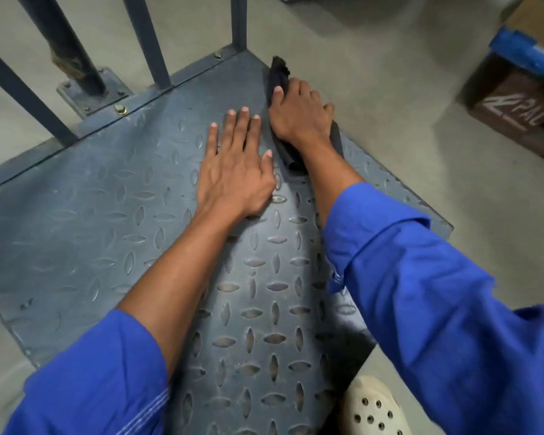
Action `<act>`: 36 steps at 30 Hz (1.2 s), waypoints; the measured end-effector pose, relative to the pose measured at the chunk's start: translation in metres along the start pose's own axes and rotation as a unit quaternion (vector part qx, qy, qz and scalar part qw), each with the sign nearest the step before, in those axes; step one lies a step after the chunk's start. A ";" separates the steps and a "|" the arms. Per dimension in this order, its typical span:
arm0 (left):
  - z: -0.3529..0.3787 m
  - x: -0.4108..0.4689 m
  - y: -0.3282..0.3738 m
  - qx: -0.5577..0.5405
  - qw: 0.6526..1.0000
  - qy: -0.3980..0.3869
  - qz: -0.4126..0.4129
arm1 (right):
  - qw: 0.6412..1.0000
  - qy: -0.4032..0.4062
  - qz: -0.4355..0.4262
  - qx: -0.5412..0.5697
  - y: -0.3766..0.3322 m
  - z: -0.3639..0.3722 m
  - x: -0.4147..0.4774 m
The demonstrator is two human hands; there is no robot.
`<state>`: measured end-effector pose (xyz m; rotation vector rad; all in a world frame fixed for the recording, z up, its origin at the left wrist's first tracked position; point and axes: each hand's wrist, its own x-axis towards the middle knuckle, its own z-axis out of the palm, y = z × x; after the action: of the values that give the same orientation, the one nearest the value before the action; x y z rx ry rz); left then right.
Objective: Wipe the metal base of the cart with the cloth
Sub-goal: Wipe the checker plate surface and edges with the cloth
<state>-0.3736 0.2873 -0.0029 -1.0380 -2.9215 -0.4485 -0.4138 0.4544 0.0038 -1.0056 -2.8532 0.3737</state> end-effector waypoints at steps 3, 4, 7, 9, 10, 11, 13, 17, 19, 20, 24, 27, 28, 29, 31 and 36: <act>0.003 0.025 -0.009 -0.001 1.000 0.008 -0.014 | 1.000 -0.010 -0.022 0.000 -0.024 0.008 0.030; 0.004 0.033 -0.012 0.002 1.000 0.011 -0.019 | 0.999 -0.016 -0.029 0.002 -0.031 0.010 0.041; 0.006 0.047 -0.015 0.004 0.999 0.016 -0.031 | 0.997 -0.051 -0.044 0.031 -0.048 0.009 0.069; 0.006 0.051 -0.015 0.003 0.999 0.017 -0.032 | 0.995 -0.068 -0.048 0.055 -0.054 0.007 0.079; 0.006 0.052 -0.015 0.004 0.999 0.015 -0.031 | 0.994 -0.073 -0.047 0.062 -0.054 0.007 0.078; 0.004 0.051 -0.015 0.005 0.999 0.010 -0.030 | 0.994 -0.074 -0.045 0.066 -0.051 0.005 0.073; 0.000 0.050 -0.015 0.010 1.000 -0.002 -0.026 | 0.995 -0.066 -0.040 0.068 -0.035 0.002 0.054; -0.006 0.044 -0.014 0.011 1.000 -0.022 -0.005 | 0.999 -0.030 0.001 0.027 0.026 -0.008 -0.007; -0.008 0.035 -0.011 0.017 0.999 -0.034 0.000 | 1.000 -0.002 0.028 0.012 0.058 -0.013 -0.041; -0.008 0.028 -0.009 0.018 0.999 -0.040 0.001 | 0.999 0.010 0.042 0.008 0.072 -0.016 -0.058; -0.009 -0.011 0.006 0.011 0.999 -0.051 0.016 | 0.993 0.033 0.110 -0.016 0.115 -0.026 -0.107; -0.007 -0.036 0.017 0.002 0.998 -0.053 0.033 | 0.987 0.040 0.152 -0.013 0.119 -0.027 -0.118; -0.006 -0.043 0.019 0.002 0.998 -0.052 0.038 | 0.986 0.041 0.163 -0.013 0.114 -0.026 -0.116; -0.004 -0.048 0.021 0.004 0.998 -0.050 0.041 | 0.985 0.039 0.169 -0.016 0.106 -0.024 -0.112; -0.001 -0.054 0.022 0.004 0.998 -0.045 0.044 | 0.986 0.033 0.162 -0.018 0.086 -0.019 -0.100; 0.002 -0.056 0.022 0.004 0.998 -0.031 0.048 | 0.996 0.010 0.088 -0.007 0.038 -0.007 -0.056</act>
<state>-0.3162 0.2691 -0.0052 -1.2060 -2.9066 -0.4082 -0.3459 0.4488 0.0008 -1.2593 -2.7622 0.3543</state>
